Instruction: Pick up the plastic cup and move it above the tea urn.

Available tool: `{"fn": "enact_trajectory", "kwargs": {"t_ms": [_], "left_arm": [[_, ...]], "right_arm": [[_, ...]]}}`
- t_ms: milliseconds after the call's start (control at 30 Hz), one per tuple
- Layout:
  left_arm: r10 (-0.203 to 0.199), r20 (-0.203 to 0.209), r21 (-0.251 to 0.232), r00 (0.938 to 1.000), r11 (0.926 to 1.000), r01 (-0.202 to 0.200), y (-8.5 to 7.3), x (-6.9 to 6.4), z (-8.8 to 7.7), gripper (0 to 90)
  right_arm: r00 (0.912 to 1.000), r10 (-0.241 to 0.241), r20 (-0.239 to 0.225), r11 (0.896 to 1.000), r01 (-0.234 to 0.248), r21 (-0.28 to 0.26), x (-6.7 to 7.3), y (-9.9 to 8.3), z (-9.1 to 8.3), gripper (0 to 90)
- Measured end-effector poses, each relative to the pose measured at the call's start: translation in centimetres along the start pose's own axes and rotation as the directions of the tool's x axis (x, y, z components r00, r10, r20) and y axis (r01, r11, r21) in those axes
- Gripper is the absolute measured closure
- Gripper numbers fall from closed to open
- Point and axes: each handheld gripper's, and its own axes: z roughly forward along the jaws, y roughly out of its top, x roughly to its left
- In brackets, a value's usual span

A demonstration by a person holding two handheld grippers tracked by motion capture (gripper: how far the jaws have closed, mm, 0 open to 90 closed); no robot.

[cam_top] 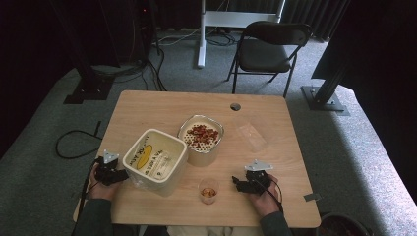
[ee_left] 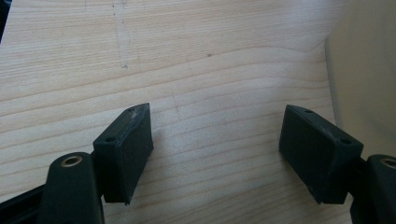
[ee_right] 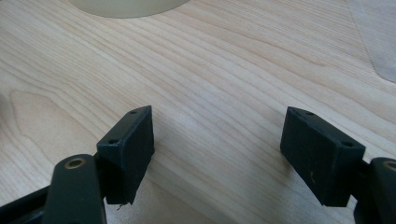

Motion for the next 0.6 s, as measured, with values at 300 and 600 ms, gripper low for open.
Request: {"fn": "enact_trajectory", "kwargs": {"t_ms": [300, 600], "left_arm": [[0.0, 0.0, 0.0, 1.0, 1.0, 0.0, 0.0, 0.0, 0.0, 26.5], [0.0, 0.0, 0.001, 1.0, 1.0, 0.0, 0.0, 0.0, 0.0, 26.5]], "right_arm": [[0.9911, 0.013, 0.133, 1.0, -0.017, 0.025, -0.3, 1.1, -1.0, 40.3], [0.9661, 0.129, 0.223, 0.99, -0.113, -0.085, -2.5, 4.7, -3.6, 39.5]]}}
